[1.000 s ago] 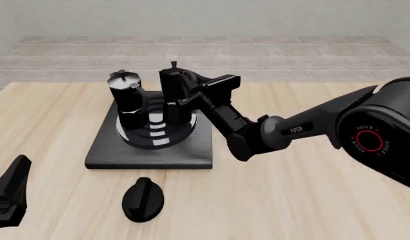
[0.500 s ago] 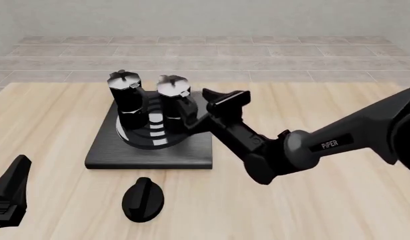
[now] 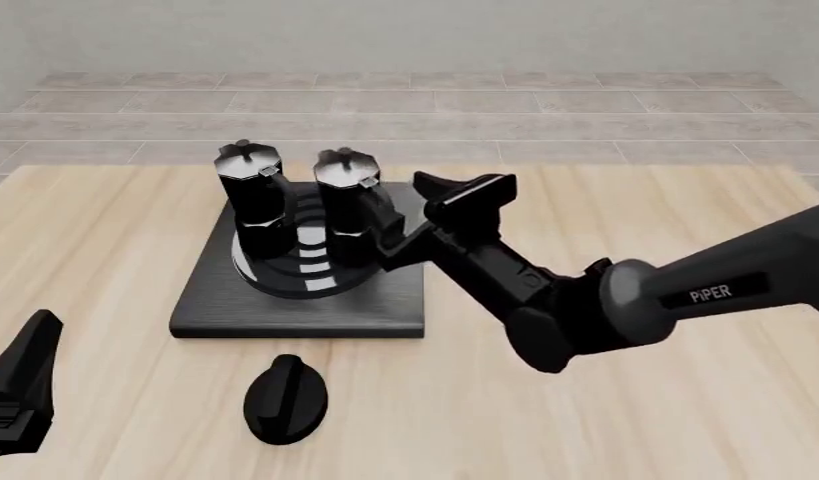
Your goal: Put both moka pots on the stove.
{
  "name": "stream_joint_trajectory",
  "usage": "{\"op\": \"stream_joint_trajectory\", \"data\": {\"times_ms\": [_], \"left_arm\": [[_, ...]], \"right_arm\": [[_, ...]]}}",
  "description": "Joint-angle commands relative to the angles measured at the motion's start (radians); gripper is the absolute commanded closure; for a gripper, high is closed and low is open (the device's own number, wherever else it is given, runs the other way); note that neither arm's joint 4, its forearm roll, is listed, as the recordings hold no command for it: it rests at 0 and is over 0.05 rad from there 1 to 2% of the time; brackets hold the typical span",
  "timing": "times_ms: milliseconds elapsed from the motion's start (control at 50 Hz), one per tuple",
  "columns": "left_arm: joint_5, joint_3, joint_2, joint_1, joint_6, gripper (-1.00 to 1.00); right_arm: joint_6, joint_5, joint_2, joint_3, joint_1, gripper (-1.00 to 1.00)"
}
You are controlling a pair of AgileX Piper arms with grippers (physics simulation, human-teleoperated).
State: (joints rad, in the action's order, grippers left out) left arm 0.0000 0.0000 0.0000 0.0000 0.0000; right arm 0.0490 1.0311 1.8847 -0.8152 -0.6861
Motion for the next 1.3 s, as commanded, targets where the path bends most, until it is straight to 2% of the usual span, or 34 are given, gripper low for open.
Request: {"op": "stream_joint_trajectory", "data": {"times_ms": [20,1300], "left_arm": [[0.000,0.000,0.000,0.000,0.000,-1.00],[0.000,0.000,0.000,0.000,0.000,-1.00]], "right_arm": [[-0.001,-0.019,-0.052,0.021,0.005,-1.00],[-0.009,-0.107,-0.295,0.125,0.024,-1.00]]}}
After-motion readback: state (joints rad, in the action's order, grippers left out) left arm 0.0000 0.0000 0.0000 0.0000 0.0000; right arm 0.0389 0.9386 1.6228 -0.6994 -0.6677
